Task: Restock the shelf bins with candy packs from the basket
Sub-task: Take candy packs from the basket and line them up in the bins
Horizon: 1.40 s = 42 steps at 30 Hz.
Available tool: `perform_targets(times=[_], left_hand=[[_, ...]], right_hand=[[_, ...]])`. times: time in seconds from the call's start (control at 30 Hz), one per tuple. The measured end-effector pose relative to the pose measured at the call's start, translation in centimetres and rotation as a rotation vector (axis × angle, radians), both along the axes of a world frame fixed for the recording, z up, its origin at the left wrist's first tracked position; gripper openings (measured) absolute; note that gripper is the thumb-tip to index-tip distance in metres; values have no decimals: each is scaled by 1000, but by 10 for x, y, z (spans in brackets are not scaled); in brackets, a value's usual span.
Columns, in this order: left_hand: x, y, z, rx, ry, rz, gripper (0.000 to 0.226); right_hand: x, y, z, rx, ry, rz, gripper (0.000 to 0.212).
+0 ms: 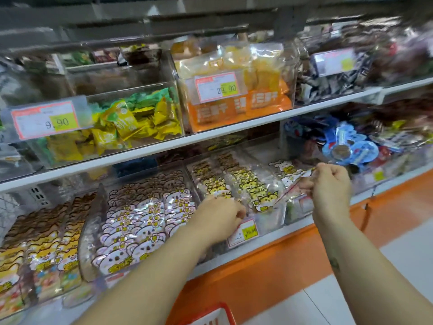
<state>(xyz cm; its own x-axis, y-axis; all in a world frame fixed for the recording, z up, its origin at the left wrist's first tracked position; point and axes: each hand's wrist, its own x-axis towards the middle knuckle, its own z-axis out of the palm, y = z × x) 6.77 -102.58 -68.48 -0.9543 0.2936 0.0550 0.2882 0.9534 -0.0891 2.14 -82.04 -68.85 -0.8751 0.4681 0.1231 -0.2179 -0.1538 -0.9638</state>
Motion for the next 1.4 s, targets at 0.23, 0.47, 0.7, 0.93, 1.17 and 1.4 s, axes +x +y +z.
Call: perform_targets(times=[0.23, 0.47, 0.7, 0.93, 1.17, 1.4], left_hand=[[-20, 4, -4, -243, -121, 62, 32], [-17, -5, 2, -190, -366, 54, 36], [-25, -5, -6, -146, -412, 147, 44], [-17, -11, -6, -9, -398, 166, 26], [-10, -22, -9, 171, -307, 150, 37], [-15, -52, 38, 597, -280, 158, 45]], right_hand=[[2, -25, 8, 32, 66, 186, 15], [19, -62, 9, 90, 63, 264, 19], [3, -52, -5, 192, 22, 264, 39], [-4, -23, -16, 347, -110, 699, 71], [-20, -34, -33, 850, -64, 616, 36], [-24, -57, -39, 1107, -165, 708, 39]])
